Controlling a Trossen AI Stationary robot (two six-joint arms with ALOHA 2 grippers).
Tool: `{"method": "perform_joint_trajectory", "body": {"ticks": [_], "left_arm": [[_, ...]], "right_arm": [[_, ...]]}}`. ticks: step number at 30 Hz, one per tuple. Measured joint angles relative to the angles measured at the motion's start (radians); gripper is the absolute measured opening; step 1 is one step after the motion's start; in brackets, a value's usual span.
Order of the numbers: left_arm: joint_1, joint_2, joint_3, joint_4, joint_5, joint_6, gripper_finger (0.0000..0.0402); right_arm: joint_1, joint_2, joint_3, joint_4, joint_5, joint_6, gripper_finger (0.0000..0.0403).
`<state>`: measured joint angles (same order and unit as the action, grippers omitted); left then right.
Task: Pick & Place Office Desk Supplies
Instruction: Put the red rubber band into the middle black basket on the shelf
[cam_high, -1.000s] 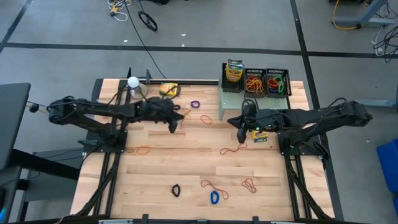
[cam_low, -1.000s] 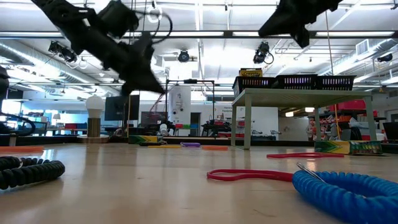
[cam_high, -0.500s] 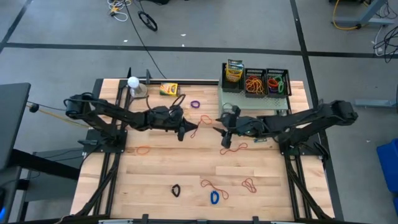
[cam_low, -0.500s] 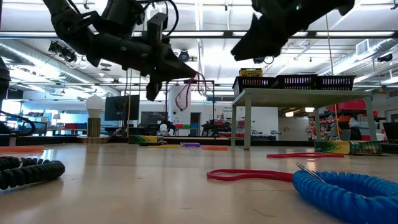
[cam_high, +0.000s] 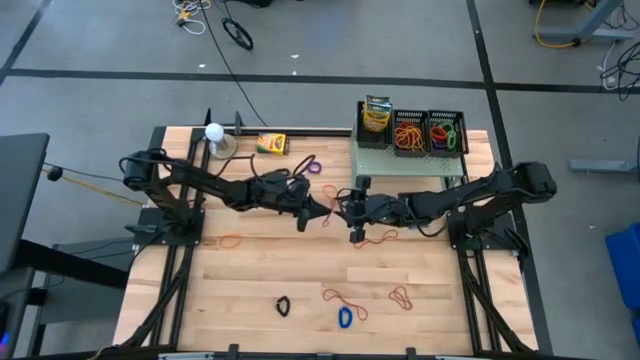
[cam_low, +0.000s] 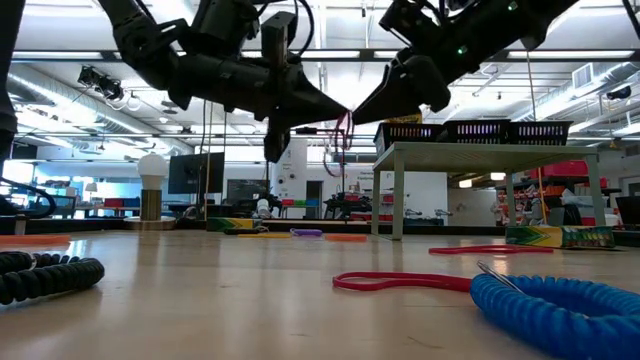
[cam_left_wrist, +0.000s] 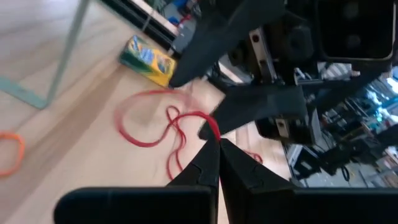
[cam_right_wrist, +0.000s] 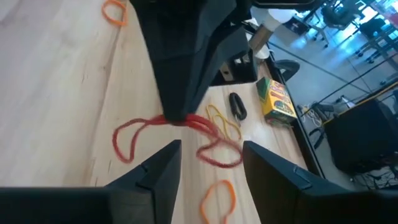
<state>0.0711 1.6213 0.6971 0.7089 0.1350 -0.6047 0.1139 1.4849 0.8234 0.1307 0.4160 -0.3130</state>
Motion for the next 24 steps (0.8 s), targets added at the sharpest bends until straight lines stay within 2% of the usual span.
{"method": "perform_joint_trajectory", "body": {"ticks": [6, 13, 17, 24], "left_arm": [[0.0, 0.021, 0.029, -0.003, 0.027, 0.01, 0.0007], [0.0, 0.02, 0.029, -0.007, 0.029, 0.045, 0.0011], [0.0, 0.018, 0.029, -0.014, 0.009, 0.081, 0.004], [0.008, -0.043, 0.028, -0.151, -0.087, 0.132, 0.0116]], "right_arm": [[-0.006, 0.0, 0.0, 0.017, -0.006, 0.041, 0.0142], [-0.007, 0.001, 0.0, 0.032, -0.036, 0.102, 0.0064], [-0.006, -0.006, 0.0, 0.029, -0.011, 0.181, 0.0012], [-0.006, -0.105, 0.0, -0.062, 0.061, 0.283, 0.0018]]}}
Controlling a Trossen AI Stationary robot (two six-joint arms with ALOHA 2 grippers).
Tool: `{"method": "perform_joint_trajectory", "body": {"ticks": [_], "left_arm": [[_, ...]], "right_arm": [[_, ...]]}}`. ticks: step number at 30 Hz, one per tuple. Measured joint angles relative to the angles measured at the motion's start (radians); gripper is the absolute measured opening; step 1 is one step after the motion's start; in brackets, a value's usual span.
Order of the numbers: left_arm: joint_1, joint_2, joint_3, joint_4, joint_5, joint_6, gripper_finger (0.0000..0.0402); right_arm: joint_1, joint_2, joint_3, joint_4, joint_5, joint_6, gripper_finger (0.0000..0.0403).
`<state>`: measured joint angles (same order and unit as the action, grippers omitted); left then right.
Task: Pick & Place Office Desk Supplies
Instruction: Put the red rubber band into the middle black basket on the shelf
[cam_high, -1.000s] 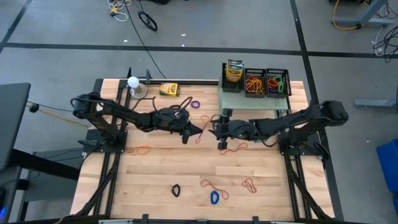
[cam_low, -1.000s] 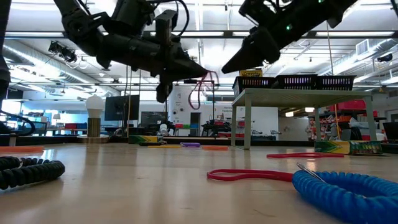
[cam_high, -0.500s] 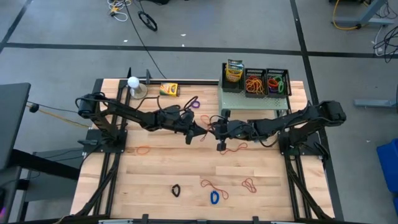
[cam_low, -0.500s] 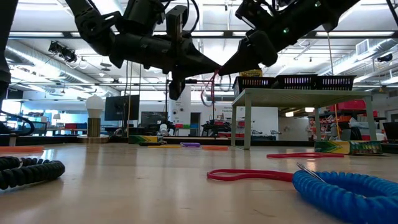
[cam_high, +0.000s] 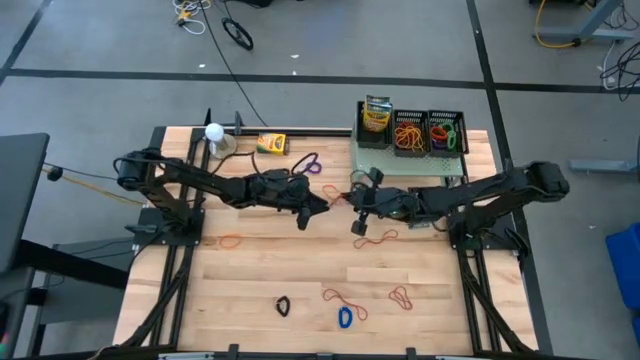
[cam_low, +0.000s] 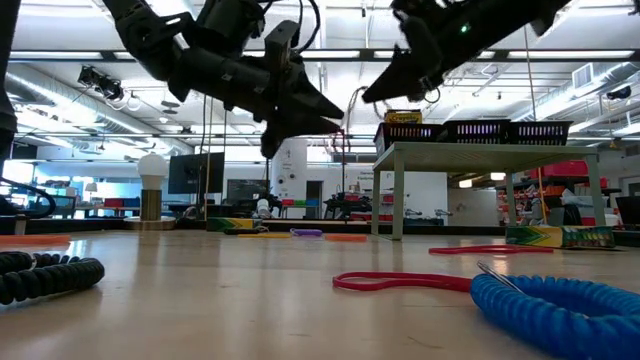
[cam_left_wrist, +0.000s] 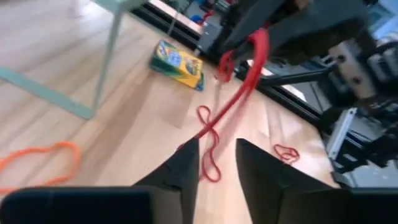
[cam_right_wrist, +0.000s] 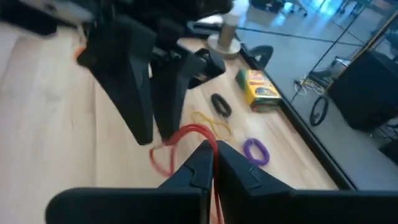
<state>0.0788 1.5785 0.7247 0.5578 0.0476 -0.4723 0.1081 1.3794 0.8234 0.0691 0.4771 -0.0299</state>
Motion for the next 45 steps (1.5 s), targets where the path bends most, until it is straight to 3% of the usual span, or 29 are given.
{"method": "perform_joint_trajectory", "body": {"ticks": [3, 8, 15, 19, 23, 32, 38, 45], "left_arm": [[0.002, -0.027, 0.0, -0.042, -0.026, 0.018, 0.0142], [0.007, -0.042, -0.001, -0.076, -0.074, 0.047, 0.0158], [0.008, -0.043, -0.001, -0.092, -0.118, 0.065, 0.0123], [0.008, -0.043, -0.001, -0.091, -0.13, 0.077, 0.0106], [0.007, -0.043, -0.001, -0.091, -0.126, 0.076, 0.0099], [0.006, -0.043, -0.001, -0.091, -0.126, 0.072, 0.0098], [0.006, -0.043, -0.001, -0.091, -0.134, 0.072, 0.0098], [0.006, -0.043, -0.001, -0.091, -0.148, 0.041, 0.0098]], "right_arm": [[0.0, -0.086, 0.007, -0.097, 0.031, 0.025, 0.0007], [-0.003, -0.211, 0.114, -0.425, 0.153, 0.049, 0.001], [-0.118, -0.265, 0.375, -0.917, 0.239, 0.197, 0.0004], [-0.263, -0.264, 0.45, -1.06, 0.246, 0.229, 0.0008], [-0.432, -0.263, 0.468, -1.103, 0.236, 0.234, 0.0008], [-0.72, -0.181, 0.413, -1.05, 0.022, 0.233, 0.0008], [-0.781, -0.112, 0.384, -0.996, -0.07, 0.263, 0.0018], [-0.78, -0.096, 0.383, -0.995, -0.073, 0.316, 0.0087]]}}
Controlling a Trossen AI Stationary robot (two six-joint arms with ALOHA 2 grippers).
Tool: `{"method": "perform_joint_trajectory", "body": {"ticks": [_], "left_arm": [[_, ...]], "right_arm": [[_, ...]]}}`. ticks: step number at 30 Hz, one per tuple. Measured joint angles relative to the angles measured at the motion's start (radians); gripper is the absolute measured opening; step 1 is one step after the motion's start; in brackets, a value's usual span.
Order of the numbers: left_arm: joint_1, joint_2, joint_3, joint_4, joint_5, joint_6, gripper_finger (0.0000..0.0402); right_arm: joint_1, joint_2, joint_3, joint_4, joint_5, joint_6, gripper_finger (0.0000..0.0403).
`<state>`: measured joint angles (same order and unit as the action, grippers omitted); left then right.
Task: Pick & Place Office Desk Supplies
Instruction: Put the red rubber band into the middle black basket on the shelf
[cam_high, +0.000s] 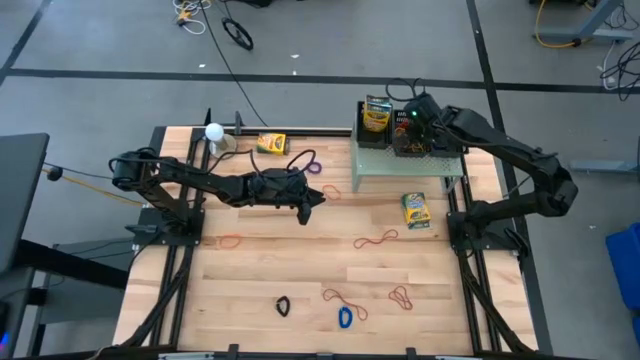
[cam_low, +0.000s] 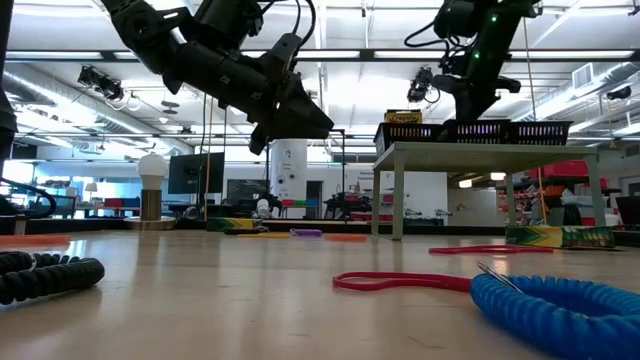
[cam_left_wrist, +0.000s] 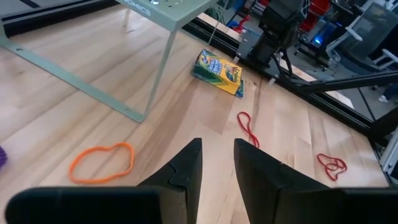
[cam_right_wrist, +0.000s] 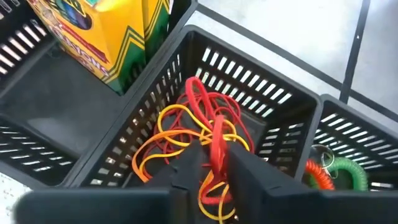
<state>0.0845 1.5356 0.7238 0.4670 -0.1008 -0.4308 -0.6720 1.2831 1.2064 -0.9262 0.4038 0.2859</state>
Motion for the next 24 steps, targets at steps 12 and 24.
{"method": "perform_joint_trajectory", "body": {"ticks": [12, 24], "left_arm": [[0.023, 0.0, 0.0, 0.0, -0.007, -0.061, 0.0098], [0.044, 0.0, 0.0, 0.0, 0.048, -0.108, 0.0098]], "right_arm": [[0.001, -0.058, 0.0, -0.014, -0.08, 0.072, 0.0197], [0.0, -0.146, 0.0, -0.017, -0.188, 0.267, 0.0278]]}}
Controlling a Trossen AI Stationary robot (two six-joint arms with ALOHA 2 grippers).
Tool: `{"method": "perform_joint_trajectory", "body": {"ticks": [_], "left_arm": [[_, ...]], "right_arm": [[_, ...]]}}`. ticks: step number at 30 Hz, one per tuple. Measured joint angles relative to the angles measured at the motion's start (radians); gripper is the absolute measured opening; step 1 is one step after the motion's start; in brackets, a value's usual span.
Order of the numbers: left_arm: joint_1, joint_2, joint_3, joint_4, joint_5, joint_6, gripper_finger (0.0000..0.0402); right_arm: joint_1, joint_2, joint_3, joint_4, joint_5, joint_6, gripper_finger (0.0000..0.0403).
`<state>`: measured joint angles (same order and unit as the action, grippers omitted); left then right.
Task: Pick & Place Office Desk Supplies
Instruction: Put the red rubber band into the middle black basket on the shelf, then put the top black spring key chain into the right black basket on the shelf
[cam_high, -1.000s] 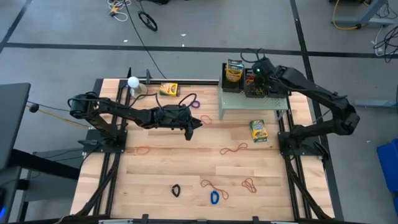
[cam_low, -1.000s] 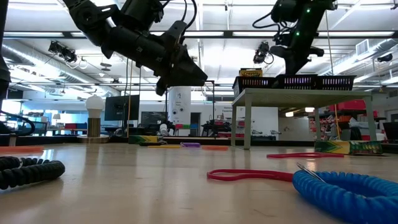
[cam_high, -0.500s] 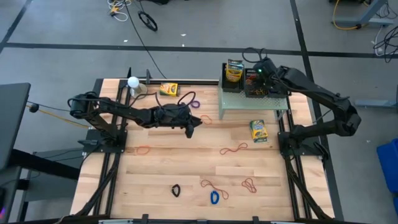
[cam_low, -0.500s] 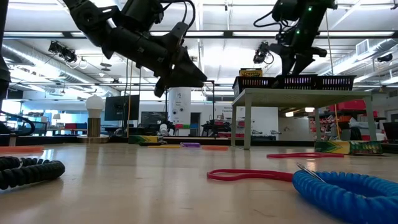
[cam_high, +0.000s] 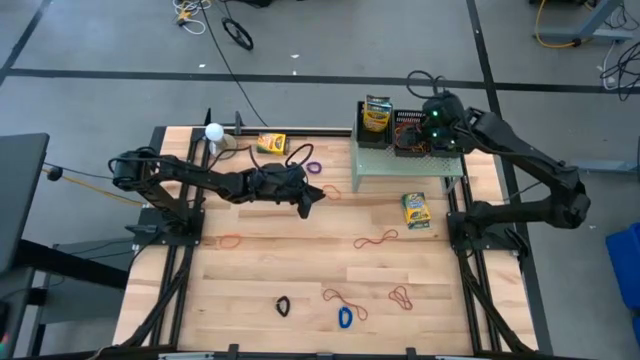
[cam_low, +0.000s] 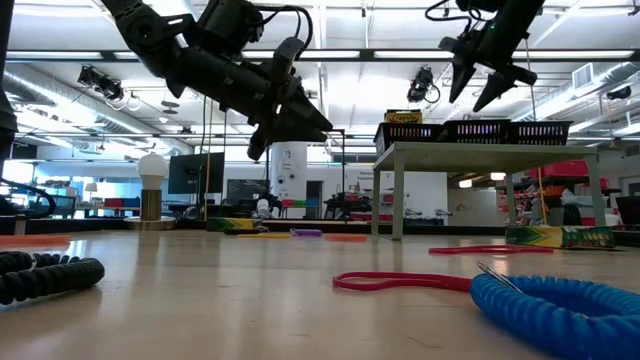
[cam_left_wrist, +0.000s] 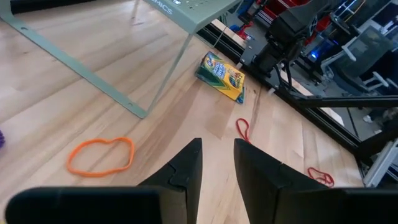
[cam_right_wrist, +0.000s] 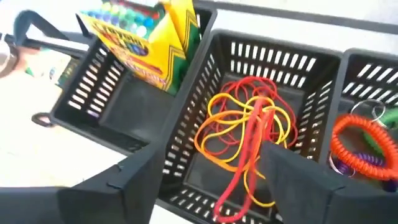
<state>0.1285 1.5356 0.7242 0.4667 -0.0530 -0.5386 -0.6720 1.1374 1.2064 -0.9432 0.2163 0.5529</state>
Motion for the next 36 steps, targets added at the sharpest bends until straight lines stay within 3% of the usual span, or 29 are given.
{"method": "perform_joint_trajectory", "body": {"ticks": [6, 12, 16, 21, 27, 31, 36], "left_arm": [[0.013, 0.0, 0.0, 0.0, 0.01, -0.015, 0.0098], [0.05, -0.037, 0.0, -0.025, 0.014, -0.022, 0.0098], [0.106, -0.11, 0.001, -0.094, -0.014, -0.031, 0.0098], [0.181, -0.185, 0.002, -0.222, -0.065, -0.039, 0.0098], [0.259, -0.22, 0.058, -0.576, -0.09, -0.055, 0.0095], [0.269, -0.2, 0.142, -0.773, -0.103, 0.043, 0.0094], [0.274, -0.14, 0.165, -0.839, -0.107, 0.19, 0.0096]], "right_arm": [[0.01, -0.045, 0.0, 0.12, 0.083, -0.122, 0.0302], [0.08, -0.102, 0.0, 0.247, 0.177, -0.255, 0.0291], [0.152, -0.143, -0.004, 0.221, 0.185, -0.264, 0.0243], [0.331, -0.175, -0.093, 0.265, 0.176, -0.254, 0.014], [0.597, -0.182, -0.288, 0.536, 0.169, -0.125, 0.0021], [0.735, -0.172, -0.376, 0.746, 0.222, -0.142, 0.0013], [0.813, -0.182, -0.385, 0.773, 0.355, -0.184, 0.0025]]}}
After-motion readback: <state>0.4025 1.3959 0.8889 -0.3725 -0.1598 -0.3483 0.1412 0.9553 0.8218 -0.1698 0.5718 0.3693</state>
